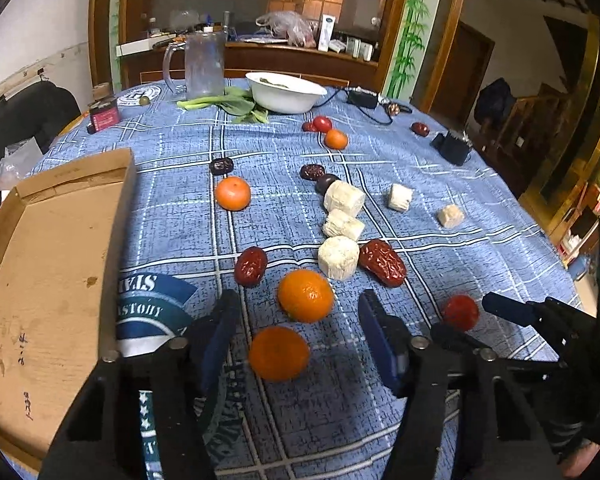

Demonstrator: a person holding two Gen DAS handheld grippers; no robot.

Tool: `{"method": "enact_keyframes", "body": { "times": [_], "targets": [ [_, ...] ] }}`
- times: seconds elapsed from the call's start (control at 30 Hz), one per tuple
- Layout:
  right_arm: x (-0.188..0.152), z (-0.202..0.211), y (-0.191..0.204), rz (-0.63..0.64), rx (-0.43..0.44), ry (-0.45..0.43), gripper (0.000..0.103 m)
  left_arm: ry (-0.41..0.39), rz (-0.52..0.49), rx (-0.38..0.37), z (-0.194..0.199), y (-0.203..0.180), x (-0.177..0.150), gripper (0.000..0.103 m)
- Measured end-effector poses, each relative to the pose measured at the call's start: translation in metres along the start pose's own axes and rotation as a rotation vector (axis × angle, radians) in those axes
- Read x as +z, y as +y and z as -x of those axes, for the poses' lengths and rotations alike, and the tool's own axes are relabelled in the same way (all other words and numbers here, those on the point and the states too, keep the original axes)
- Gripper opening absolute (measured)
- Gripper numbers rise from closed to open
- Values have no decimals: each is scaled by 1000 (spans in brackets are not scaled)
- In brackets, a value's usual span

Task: Organize fruits
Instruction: 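Move the left tool toward a mandarin orange while the right tool approaches a red tomato, then close the left tool on the orange while the right tool closes on the tomato, then carry the orange into the cardboard tray and open the left tool while the right tool releases the tomato there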

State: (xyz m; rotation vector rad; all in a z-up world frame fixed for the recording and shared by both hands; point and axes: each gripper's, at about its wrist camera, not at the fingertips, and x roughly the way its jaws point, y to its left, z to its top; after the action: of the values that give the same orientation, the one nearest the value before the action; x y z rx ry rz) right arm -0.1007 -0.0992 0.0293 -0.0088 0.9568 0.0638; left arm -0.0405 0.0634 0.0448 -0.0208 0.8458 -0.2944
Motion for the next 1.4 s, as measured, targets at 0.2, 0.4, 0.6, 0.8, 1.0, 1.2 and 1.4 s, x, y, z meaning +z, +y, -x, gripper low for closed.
{"method": "enact_keyframes", "body": {
  "times": [0.2,0.4,0.6,0.8,1.0,1.2,1.4],
  "targets": [
    [1,-6,-1,-3,30,26,70,72,-21,20,-23,-11,2,54],
    [1,-9,3,14,28,38,66,91,-56,66,-36,-18,0,53],
    [1,-7,3,16,-1,22,33,63,-65,83,-33,-14,0,32],
    [-3,6,-4,-36,40,-10,33,37,-49,42,-16,-10,-3,32],
    [-2,38,8,-27,88,-111,33,-26,-9,28,14,4,-4,32],
    [0,64,29,7,127,-182,33,-83,22,52,44,21,-6,32],
    [2,87,56,64,157,-215,33,-156,82,65,84,53,-10,32]
  ]
}}
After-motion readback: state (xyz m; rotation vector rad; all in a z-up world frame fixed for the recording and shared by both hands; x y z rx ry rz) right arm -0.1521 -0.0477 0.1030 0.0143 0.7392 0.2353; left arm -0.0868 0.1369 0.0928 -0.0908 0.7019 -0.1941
